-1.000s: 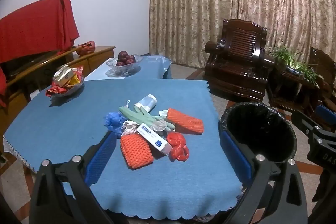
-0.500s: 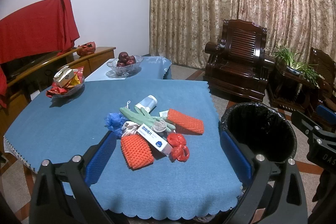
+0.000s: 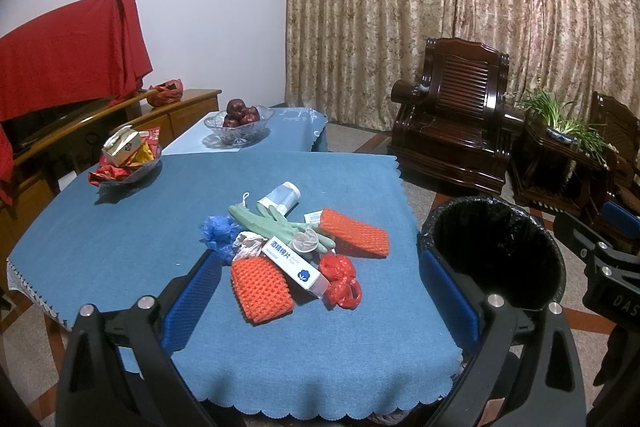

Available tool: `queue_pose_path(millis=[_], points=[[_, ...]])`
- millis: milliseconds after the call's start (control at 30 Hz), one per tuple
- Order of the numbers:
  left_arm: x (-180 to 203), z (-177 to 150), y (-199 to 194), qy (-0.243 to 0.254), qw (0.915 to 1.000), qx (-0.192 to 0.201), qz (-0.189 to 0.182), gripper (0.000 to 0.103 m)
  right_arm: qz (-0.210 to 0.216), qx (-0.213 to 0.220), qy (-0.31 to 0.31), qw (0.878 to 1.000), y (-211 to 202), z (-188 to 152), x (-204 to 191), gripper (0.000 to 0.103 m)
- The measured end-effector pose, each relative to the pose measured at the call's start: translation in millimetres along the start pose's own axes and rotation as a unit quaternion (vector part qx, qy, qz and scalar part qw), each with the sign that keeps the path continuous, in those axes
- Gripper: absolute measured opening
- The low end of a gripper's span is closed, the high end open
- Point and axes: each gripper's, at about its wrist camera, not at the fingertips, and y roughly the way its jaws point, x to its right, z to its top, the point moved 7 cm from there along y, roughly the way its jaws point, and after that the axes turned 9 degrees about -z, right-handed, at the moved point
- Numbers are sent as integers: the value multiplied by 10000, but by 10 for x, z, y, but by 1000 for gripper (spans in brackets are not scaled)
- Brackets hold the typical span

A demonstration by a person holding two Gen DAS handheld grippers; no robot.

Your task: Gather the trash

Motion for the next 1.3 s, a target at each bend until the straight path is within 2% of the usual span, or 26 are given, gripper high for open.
queue_pose_path(millis=[1300], points=[[2,-10,4,-6,10000,-2,0,97,7,-25,5,10000,46,-21,-44,98]])
